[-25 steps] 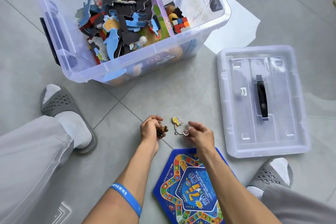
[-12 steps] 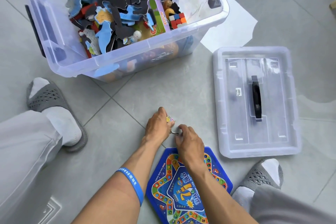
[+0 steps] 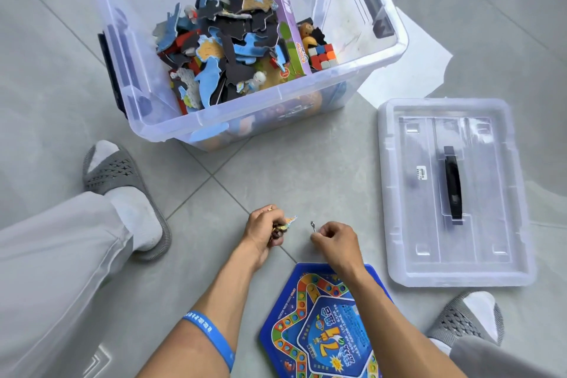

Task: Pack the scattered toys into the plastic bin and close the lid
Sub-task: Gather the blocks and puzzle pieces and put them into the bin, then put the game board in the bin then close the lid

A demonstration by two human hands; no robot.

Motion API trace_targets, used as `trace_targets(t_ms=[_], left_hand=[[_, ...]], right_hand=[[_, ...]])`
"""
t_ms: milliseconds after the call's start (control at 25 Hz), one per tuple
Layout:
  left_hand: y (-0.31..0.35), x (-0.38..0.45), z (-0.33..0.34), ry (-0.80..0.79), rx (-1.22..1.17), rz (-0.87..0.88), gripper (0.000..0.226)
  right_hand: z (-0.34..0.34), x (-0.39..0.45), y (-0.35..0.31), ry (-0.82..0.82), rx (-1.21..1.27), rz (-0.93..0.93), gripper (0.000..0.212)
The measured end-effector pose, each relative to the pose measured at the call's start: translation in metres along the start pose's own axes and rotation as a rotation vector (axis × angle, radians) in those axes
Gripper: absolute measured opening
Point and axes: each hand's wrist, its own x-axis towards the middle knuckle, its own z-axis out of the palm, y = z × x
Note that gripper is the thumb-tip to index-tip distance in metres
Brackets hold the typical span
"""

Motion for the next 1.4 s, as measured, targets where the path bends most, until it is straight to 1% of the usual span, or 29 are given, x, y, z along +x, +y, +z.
trace_targets(t_ms=[40,80,160,240,320,360,400,440,480,520,560,600,640,680,720,760,800,840,920,960,1000,1080,1120,1160,1200,1240,1320,1400], left_hand=[[0.000,-0.008,-0.002,-0.038,-0.054,-0.001,0.037],[0.003,-0.020,-0.003,-0.065,-0.084,0.019,0.034],[0.017,-0.045,0.001,-0.079,-0.146,0.141,0.025],[0.053,-0.068,0.012,-0.053,-0.312,0.292,0.029],[0.114,-0.091,0.019,0.003,-0.443,0.409,0.037],[0.151,-0.103,0.020,0.027,-0.477,0.447,0.034],[0.189,-0.116,0.019,0.020,-0.484,0.454,0.030],[0.225,-0.133,0.015,-0.029,-0.462,0.437,0.024],[0.256,-0.150,0.009,-0.101,-0.416,0.401,0.019],[0.279,-0.166,0.002,-0.177,-0.359,0.363,0.016],[0.293,-0.175,-0.005,-0.225,-0.294,0.332,0.024],[0.299,-0.180,-0.012,-0.237,-0.247,0.302,0.035],[0.296,-0.179,-0.018,-0.196,-0.211,0.300,0.043],[0.283,-0.174,-0.022,-0.092,-0.180,0.329,0.046],[0.261,-0.166,-0.025,0.038,-0.142,0.386,0.045],[0.231,-0.157,-0.026,0.147,-0.106,0.444,0.040],[0.195,-0.147,-0.026,0.219,-0.047,0.481,0.031],[0.155,-0.138,-0.026,0.256,0.051,0.471,0.023],[0.070,-0.125,-0.026,0.216,0.307,0.357,0.016],[0.030,-0.121,-0.028,0.173,0.470,0.259,0.018],[-0.003,-0.118,-0.031,0.127,0.677,0.157,0.025],[-0.056,-0.112,-0.041,0.022,1.133,-0.023,0.044],[-0.073,-0.111,-0.044,-0.015,1.268,-0.089,0.044],[-0.085,-0.110,-0.045,-0.044,1.314,-0.146,0.038],[-0.095,-0.109,-0.043,-0.057,1.270,-0.192,0.029],[-0.102,-0.108,-0.041,-0.065,1.169,-0.228,0.023],[-0.104,-0.105,-0.033,-0.050,0.925,-0.289,0.019],[-0.098,-0.101,-0.030,-0.013,0.814,-0.306,0.017]], right_hand=[[-0.007,-0.002,-0.003,-0.024,0.170,0.049,0.019],[-0.014,-0.007,-0.008,-0.028,0.326,0.091,0.021],[-0.029,-0.024,-0.035,-0.016,0.571,0.118,0.024],[-0.046,-0.041,-0.088,-0.019,0.727,0.038,0.016],[-0.066,-0.053,-0.159,-0.036,0.835,-0.093,0.010],[-0.078,-0.055,-0.197,-0.042,0.877,-0.141,0.011],[-0.090,-0.055,-0.234,-0.058,0.917,-0.158,0.015],[-0.103,-0.058,-0.270,-0.095,0.959,-0.145,0.020],[-0.114,-0.060,-0.300,-0.152,1.001,-0.115,0.023],[-0.123,-0.062,-0.322,-0.221,1.051,-0.085,0.033],[-0.131,-0.063,-0.333,-0.282,1.106,-0.050,0.049],[-0.134,-0.062,-0.334,-0.311,1.152,-0.023,0.063],[-0.134,-0.063,-0.324,-0.306,1.174,-0.008,0.069],[-0.131,-0.065,-0.304,-0.256,1.161,0.008,0.068],[-0.124,-0.067,-0.275,-0.171,1.102,0.035,0.062],[-0.115,-0.070,-0.236,-0.082,1.017,0.077,0.053],[-0.104,-0.074,-0.191,-0.002,0.928,0.136,0.046],[-0.093,-0.082,-0.145,0.048,0.861,0.208,0.040],[-0.077,-0.100,-0.057,0.127,0.678,0.349,0.028],[-0.072,-0.108,-0.018,0.170,0.524,0.387,0.022],[-0.069,-0.114,0.016,0.200,0.362,0.396,0.019],[-0.069,-0.125,0.067,0.189,0.078,0.424,0.015],[-0.069,-0.130,0.085,0.171,-0.029,0.456,0.017],[-0.068,-0.133,0.101,0.149,-0.095,0.486,0.026],[-0.065,-0.135,0.112,0.112,-0.130,0.503,0.034],[-0.063,-0.137,0.118,0.083,-0.157,0.503,0.039],[-0.059,-0.134,0.123,0.065,-0.182,0.470,0.042],[-0.057,-0.130,0.120,0.107,-0.170,0.465,0.046]])
